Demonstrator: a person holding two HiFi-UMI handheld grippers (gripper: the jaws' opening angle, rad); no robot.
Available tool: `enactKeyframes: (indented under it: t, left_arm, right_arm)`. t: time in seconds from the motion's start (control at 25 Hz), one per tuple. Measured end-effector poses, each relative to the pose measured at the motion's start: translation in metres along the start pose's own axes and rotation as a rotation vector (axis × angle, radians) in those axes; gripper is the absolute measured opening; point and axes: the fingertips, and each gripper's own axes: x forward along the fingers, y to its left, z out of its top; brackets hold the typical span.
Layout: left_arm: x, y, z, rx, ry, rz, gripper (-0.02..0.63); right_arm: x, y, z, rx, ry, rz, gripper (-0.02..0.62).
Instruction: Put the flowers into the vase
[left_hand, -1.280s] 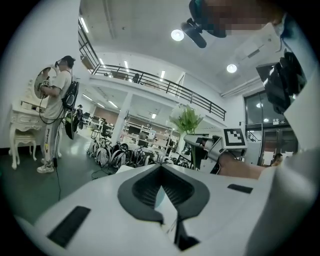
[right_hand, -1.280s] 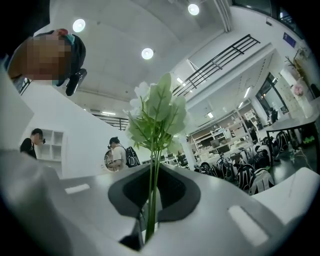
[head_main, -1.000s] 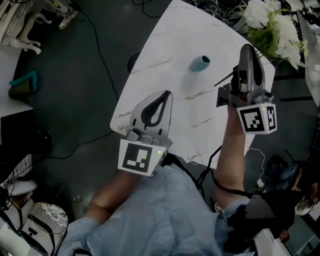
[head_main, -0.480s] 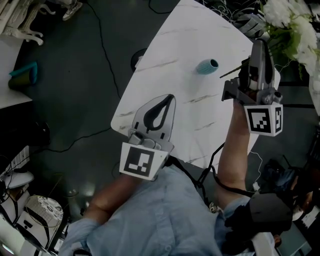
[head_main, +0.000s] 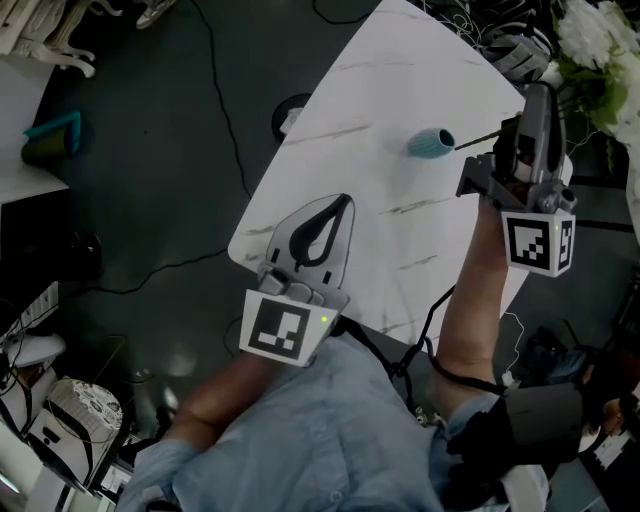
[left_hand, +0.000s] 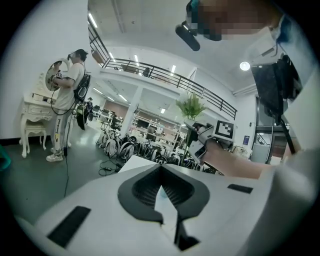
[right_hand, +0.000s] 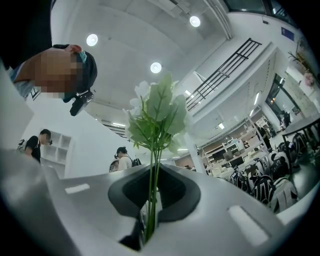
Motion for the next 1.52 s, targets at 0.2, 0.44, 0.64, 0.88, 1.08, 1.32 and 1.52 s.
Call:
enactKeyframes:
  t: [0.2, 0.44, 0.64, 0.88, 1.08, 1.32, 1.52]
  left_arm:
    - [0.0, 0.004, -0.001, -0.003, 0.015, 0.003, 0.005]
    - [0.003, 0.008, -0.011, -0.006, 0.033, 0.008, 0.005]
    - [0.002, 0.005, -0.002, -0.007, 0.032, 0.01, 0.005]
    - [0.012, 0.011, -0.019, -0.015, 0.051, 0.009, 0.005]
    - [0.012, 0.0, -0.013, -0.009, 0.06, 0.002, 0.005]
    - [0.016, 0.004, -0.021, -0.005, 0.068, 0.004, 0.005]
    - [0.015, 0.006, -0.019, -0.007, 0.06, 0.004, 0.005]
  right_arm:
    - [-0.001, -0.006, -0.008, -0.005, -0.001, -0.009, 0.005]
    - [-0.009, -0.017, -0.034, 0.003, 0.028, -0.028, 0.006]
    - [-0.013, -0.019, -0.04, 0.014, 0.056, -0.035, 0.006]
    - [-0.03, -0.035, -0.081, 0.044, 0.101, -0.063, 0.008]
    - [-0.037, -0.04, -0.09, 0.058, 0.139, -0.072, 0.011]
    - [-0.033, -0.035, -0.07, 0.059, 0.068, -0.041, 0.006]
    - [-0.017, -0.024, -0.024, 0.037, -0.043, 0.006, 0.006]
